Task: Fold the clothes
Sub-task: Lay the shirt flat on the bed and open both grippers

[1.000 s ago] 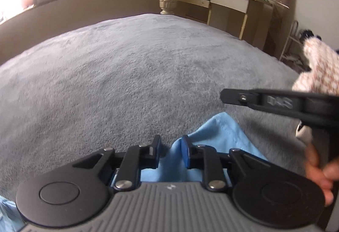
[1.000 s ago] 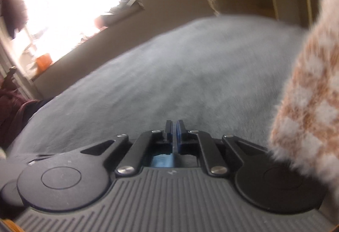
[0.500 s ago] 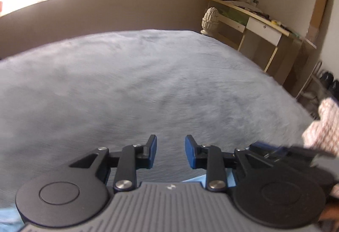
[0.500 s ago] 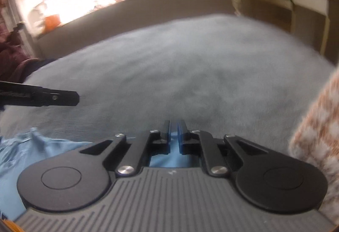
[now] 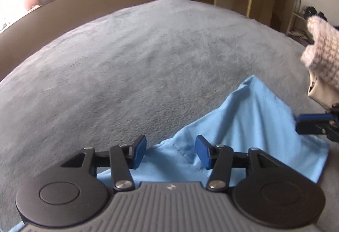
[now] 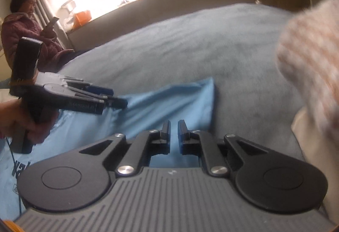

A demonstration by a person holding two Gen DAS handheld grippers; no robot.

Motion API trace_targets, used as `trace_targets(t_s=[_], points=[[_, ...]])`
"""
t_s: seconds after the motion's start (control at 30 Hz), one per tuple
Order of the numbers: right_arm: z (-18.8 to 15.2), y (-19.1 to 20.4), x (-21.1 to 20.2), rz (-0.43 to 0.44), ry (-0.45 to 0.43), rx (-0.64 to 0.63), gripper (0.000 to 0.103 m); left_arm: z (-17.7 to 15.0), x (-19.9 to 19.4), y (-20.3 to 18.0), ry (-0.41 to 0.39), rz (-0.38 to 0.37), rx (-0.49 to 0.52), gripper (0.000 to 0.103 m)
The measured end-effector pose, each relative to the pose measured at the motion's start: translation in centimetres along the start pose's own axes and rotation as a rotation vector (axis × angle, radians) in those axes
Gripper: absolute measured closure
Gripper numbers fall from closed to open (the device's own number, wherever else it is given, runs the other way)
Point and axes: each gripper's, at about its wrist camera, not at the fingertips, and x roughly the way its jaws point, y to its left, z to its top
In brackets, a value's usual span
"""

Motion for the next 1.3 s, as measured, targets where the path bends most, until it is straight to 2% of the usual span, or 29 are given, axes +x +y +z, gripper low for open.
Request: trace_targets(t_s=[0.1,0.17,0.23,0.33,0.4,0.47,0.57,0.63,0.7,0.77,0.8,0.87,0.9,1.0,1.1,1.17,1.23,1.27,1.3], points=[[-1.0,-0.6,-0.4,0.017,0.019,0.045,0.096,-0.2,0.7,-0.9,0.018,0.020,0.063,0.062],[-1.5,-0.7,-0.4,0.002,0.030,0.042,0.096,-0.4,0.8,-1.6,0.011,0.062,0.105,0.078],[-2.0,-0.9,-0.1,-0.022,0.044,0.038,0.099,-0.6,1.0,-2.2,0.003,0.106,0.134,0.084],[-2.3,-0.8,-0.2,-0.066,0.029,0.028,0.100,-0.8,1.3,-2.3,-0.012,0.148,0.115,0.084],[-2.1,0.0,-0.9,-0.123,-0.010,-0.015,0.096,-1.0,1.4,-2.2,-0.021,0.160,0.099,0.084],[-1.8,0.6,-1.3,-0.115,-0.032,-0.043,0.096,-0.9,1.5,-2.0,-0.027,0.169,0.069,0.084],[-2.0,1.6,-0.7,-0.067,0.004,-0.084,0.096,-0.5,1.7,-2.1,-0.020,0.190,0.020,0.083],[-2.9,1.7,0.1,-0.110,0.057,-0.113,0.099,-0.2,1.8,-2.0,-0.012,0.206,-0.014,0.082],[-3.7,1.2,-1.0,-0.139,0.044,-0.097,0.099,0.2,1.8,-1.7,-0.009,0.218,-0.057,0.079],[-4.0,0.7,-2.6,-0.206,0.036,-0.087,0.098,0.5,1.9,-1.3,-0.007,0.228,-0.106,0.072],[-4.2,0.4,-3.3,-0.220,0.034,-0.073,0.098,0.6,1.7,-1.0,-0.006,0.228,-0.131,0.070],[-4.5,-0.2,-4.7,-0.248,0.028,-0.048,0.096,1.0,1.2,-0.4,-0.005,0.228,-0.182,0.057],[-4.4,-0.1,-5.3,-0.245,0.013,-0.049,0.096,1.3,0.7,-0.1,-0.003,0.229,-0.197,0.054],[-3.4,1.6,-6.3,-0.192,-0.029,-0.077,0.095,2.1,-2.7,0.6,-0.025,0.262,-0.201,0.050],[-2.4,4.0,-4.7,-0.094,-0.015,-0.101,0.095,2.4,-7.7,1.8,-0.048,0.306,-0.166,0.044],[-2.2,5.3,-2.6,-0.016,0.028,-0.096,0.094,2.3,-11.5,2.9,-0.056,0.345,-0.121,0.042],[-2.4,5.7,-1.3,0.008,0.056,-0.121,0.094,1.2,-16.0,4.2,-0.047,0.418,-0.059,0.040],[-2.5,5.2,-0.7,-0.005,0.068,-0.123,0.094,-0.1,-18.3,5.1,-0.045,0.450,-0.053,0.038],[-2.6,4.4,-0.4,-0.060,0.079,-0.118,0.094,-1.4,-20.6,6.1,-0.045,0.477,-0.055,0.036]])
